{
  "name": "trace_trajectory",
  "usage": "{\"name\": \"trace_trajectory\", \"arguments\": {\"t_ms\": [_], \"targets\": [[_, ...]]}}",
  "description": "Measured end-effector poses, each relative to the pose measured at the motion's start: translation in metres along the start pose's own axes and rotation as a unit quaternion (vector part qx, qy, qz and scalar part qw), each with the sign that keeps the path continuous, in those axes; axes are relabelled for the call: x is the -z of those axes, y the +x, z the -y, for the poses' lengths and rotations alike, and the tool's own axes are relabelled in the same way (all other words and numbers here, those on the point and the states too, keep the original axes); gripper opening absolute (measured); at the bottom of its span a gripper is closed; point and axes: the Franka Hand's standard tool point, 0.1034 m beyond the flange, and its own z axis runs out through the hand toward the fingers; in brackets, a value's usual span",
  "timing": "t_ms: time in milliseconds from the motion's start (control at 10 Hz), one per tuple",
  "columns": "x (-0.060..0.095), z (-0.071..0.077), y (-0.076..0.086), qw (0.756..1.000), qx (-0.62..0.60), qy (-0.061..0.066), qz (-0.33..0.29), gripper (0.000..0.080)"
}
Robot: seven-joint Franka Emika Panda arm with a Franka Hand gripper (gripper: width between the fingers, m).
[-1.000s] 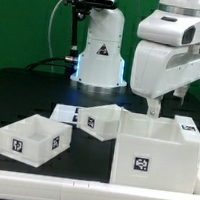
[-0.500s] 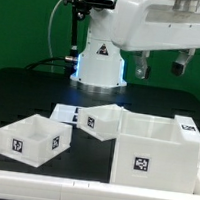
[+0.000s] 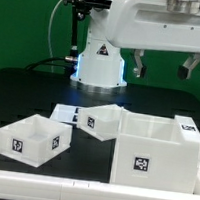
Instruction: Assemble drawer
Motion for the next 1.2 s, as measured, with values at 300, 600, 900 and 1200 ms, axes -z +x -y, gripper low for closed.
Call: {"name": "trace_trajectory", "arguments": {"t_ms": [300,600,900,1200], "targets": [[-0.015,0.016,0.000,0.984,-0.173,0.030,0.008,0.0649],[-0.015,0.020,-0.001,0.970,-0.241,0.031,0.010,0.0649],[-0.017,0.023,-0.009,0.898,-0.439,0.016,0.036,0.0649],[-0.022,0.018,-0.008,0.832,-0.553,0.031,0.033,0.0649]]}}
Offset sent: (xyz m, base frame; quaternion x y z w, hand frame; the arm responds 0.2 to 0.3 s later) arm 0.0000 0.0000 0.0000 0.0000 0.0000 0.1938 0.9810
